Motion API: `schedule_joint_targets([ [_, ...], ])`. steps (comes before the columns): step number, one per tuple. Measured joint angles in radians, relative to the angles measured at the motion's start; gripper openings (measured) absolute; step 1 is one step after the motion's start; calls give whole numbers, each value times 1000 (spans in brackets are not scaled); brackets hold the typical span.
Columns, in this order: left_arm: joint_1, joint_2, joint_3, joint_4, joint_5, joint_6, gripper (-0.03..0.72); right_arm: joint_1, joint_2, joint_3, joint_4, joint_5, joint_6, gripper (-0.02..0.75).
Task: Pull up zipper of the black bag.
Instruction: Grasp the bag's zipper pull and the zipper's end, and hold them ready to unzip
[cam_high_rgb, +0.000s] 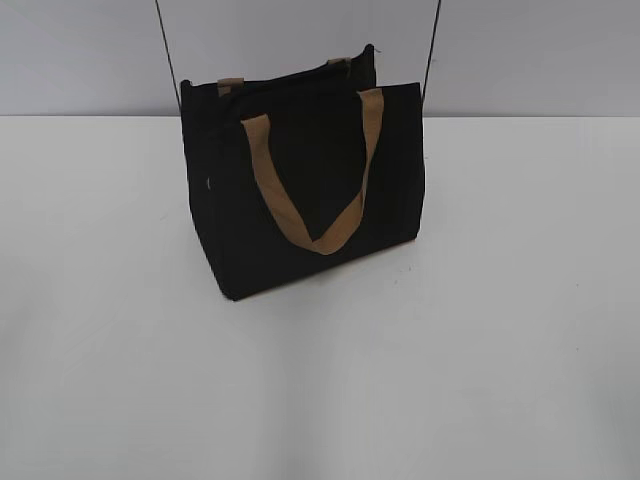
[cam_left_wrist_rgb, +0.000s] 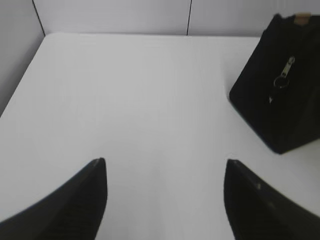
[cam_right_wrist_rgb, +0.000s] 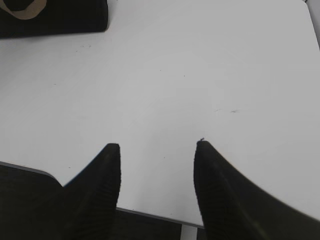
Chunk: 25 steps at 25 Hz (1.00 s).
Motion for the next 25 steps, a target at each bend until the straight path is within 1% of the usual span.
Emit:
schedule_joint_targets([
  [3,0,125,0,-12,-141,0,517,0,0,0,0,0,1,368],
  [5,0,216,0,-48,-240,2,498,0,0,0,0,0,1,368],
  [8,0,349,7,-67,-436,3,467,0,0,0,0,0,1,368],
  [13,0,594,84,-52,-913,3,430,0,0,0,0,0,1,368],
  [18,0,835,163,-33,-1263,-6,417,0,0,0,4,0,1,368],
  [20,0,922,171,-26,-1337,-17,417,0,0,0,5,0,1,368],
  [22,0,1006,172,20,-1387,-32,416,0,0,0,6,0,1,368],
  [25,0,1112,172,102,-1463,-114,416,0,0,0,7,0,1,368],
])
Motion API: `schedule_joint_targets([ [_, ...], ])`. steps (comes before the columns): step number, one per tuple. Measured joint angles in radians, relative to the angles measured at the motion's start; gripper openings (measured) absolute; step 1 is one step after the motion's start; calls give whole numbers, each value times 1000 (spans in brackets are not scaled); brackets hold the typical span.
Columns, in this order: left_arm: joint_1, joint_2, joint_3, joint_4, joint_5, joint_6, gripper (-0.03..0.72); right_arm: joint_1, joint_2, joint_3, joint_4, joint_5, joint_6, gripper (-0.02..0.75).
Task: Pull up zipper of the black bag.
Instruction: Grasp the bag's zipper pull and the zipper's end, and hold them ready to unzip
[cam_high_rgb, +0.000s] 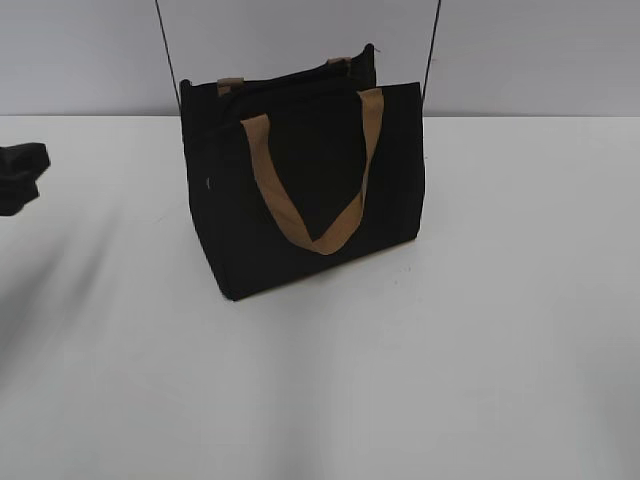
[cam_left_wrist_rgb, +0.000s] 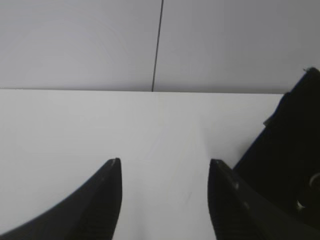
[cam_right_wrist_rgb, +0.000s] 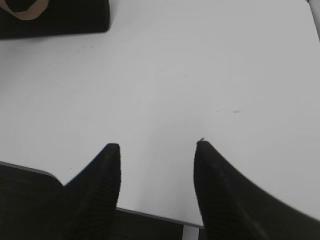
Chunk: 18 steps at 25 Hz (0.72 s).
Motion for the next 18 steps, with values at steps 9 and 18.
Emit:
schedule_joint_targets([
  [9,0,310,-14,298,-336,-147,416,0,0,0,0,0,0,368],
  [18,-3,527,-119,512,-452,-149,416,0,0,0,0,0,0,368],
])
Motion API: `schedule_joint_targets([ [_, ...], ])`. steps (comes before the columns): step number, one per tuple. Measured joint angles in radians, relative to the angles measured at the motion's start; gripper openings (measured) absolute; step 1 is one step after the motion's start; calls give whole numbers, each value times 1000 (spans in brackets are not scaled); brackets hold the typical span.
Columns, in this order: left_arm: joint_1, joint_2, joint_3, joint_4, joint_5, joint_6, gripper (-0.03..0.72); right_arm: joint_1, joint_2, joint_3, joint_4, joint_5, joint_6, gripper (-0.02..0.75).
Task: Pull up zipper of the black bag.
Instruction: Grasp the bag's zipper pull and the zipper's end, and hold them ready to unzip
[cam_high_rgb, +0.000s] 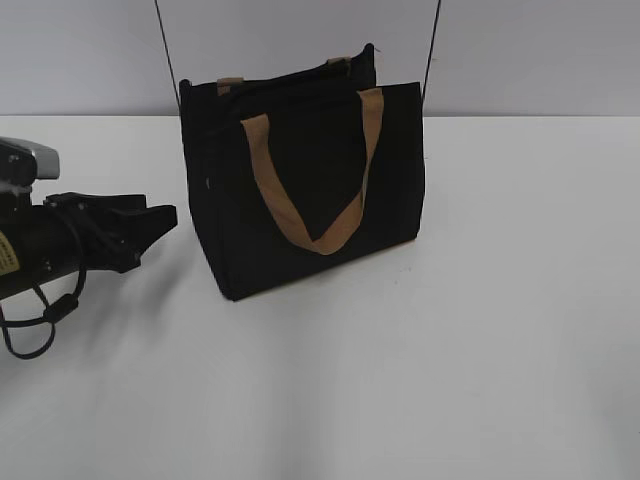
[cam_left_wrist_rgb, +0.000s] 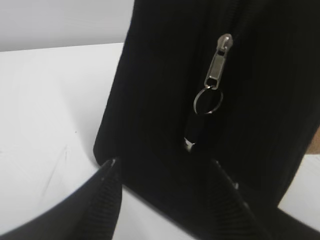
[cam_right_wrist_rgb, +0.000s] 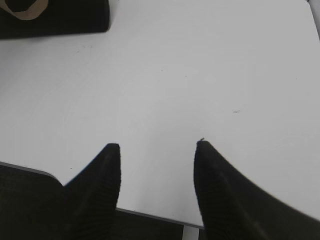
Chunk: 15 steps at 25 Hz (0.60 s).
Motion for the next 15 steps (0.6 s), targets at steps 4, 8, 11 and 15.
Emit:
schedule_joint_targets([
  [4,-42,39,-72,16,26,0,416,0,0,0,0,0,0,368],
  [8,-111,82,-158,23,96,0,416,0,0,0,0,0,0,368],
  [11,-139,118,-203,21,132,0,416,0,0,0,0,0,0,368],
  [15,-146,157,-241,14,158,0,412,0,0,0,0,0,0,368],
])
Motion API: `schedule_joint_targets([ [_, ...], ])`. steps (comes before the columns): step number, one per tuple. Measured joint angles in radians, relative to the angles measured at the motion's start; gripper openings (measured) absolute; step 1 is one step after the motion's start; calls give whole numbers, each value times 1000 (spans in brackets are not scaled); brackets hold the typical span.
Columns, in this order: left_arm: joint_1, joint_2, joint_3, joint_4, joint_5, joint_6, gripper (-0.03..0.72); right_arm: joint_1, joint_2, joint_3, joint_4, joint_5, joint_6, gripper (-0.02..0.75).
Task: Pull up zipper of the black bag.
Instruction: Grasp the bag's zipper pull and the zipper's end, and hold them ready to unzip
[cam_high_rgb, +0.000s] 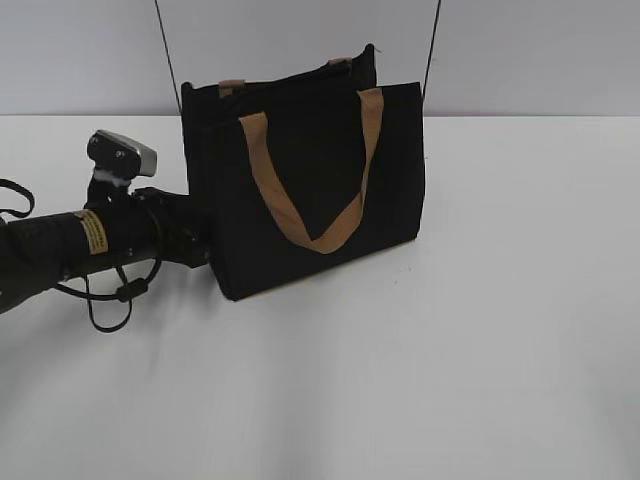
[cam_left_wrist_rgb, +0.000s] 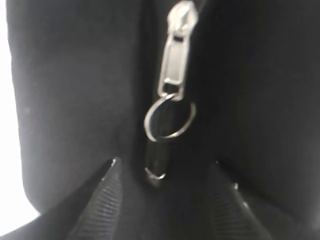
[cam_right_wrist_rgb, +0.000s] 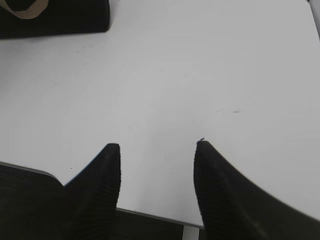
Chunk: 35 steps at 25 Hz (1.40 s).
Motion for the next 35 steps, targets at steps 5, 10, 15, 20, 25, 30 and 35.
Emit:
schedule_joint_targets([
  [5,-2,10,-32,-26,10,0,369,0,0,0,0,0,0,368],
  [10,-2,10,-49,-33,38,0,295,0,0,0,0,0,0,368],
  [15,-2,10,-52,-33,61,0,129,0,0,0,0,0,0,368],
  [20,-2,10,-53,-33,81,0,27,0,0,0,0,0,0,368],
  [25,-2,-5,-53,-14,106,0,27,0,0,0,39,0,0,368],
  [30,-2,-122,-53,19,218,-1,27,0,0,0,120,-5,0,368],
  [35,-2,-254,-52,81,315,-67,26,0,0,0,168,-23,0,368],
])
